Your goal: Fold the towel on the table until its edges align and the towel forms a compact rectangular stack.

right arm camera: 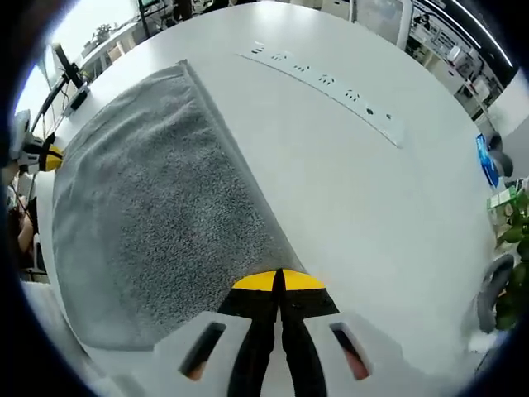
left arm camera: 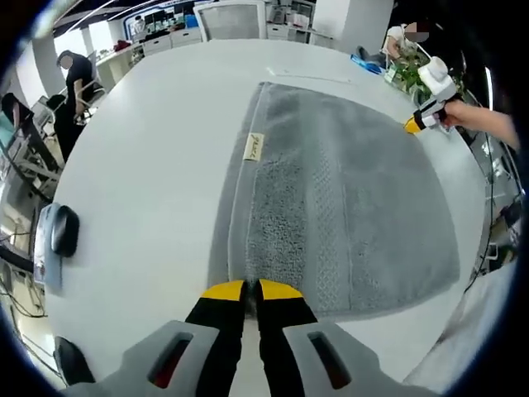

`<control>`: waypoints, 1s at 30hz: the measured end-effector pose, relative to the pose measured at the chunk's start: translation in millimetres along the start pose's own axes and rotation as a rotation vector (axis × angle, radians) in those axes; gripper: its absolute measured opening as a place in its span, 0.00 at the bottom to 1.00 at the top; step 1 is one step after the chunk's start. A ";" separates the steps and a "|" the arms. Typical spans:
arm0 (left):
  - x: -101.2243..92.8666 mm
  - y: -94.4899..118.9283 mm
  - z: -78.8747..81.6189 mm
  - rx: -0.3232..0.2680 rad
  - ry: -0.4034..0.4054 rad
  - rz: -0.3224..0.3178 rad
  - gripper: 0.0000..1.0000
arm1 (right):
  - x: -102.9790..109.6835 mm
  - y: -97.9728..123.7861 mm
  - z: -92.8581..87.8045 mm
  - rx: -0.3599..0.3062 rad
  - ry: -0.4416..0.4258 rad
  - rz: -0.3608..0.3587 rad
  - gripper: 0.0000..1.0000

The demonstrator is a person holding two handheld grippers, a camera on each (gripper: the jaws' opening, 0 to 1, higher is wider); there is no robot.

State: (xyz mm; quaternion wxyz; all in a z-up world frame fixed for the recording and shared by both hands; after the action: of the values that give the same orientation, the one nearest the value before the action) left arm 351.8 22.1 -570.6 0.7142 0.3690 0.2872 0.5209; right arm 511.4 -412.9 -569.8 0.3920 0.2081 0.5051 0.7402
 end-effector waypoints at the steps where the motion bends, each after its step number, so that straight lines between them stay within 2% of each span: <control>1: 0.1 -0.4 0.5 0.000 -0.003 0.000 0.05 | 0.1 1.3 -2.2 0.011 -0.013 -0.012 0.00; 7: -0.9 -4.3 5.6 -0.005 -0.039 -0.006 0.05 | 4.0 8.9 -16.6 0.023 -0.036 -0.052 0.00; 13: -1.3 -9.5 14.3 0.015 -0.084 -0.025 0.05 | 5.1 13.9 -26.5 0.028 -0.036 -0.075 0.00; 24: -5.9 -17.4 27.7 0.035 -0.143 -0.027 0.06 | 1.4 22.2 -48.3 0.015 -0.147 -0.068 0.00; 30: -6.3 -20.9 32.8 0.032 -0.156 -0.027 0.06 | -2.8 25.3 -59.1 -0.018 -0.259 -0.055 0.00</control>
State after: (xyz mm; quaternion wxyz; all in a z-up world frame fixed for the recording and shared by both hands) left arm 387.2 4.8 -569.2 0.7352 0.4159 0.2441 0.4764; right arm 462.1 -454.2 -570.3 0.4759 0.2847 0.4489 0.7007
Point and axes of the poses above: the point that each gripper's makers call its tool centre point, and the gripper's own axes: y roughly backward along the fingers, x roughly to its left, z roughly out of its top, the point moved 10 cm from there along y, roughly backward along the fingers, and after that the axes turned 6 degrees about -x, right-handed, at the moved point
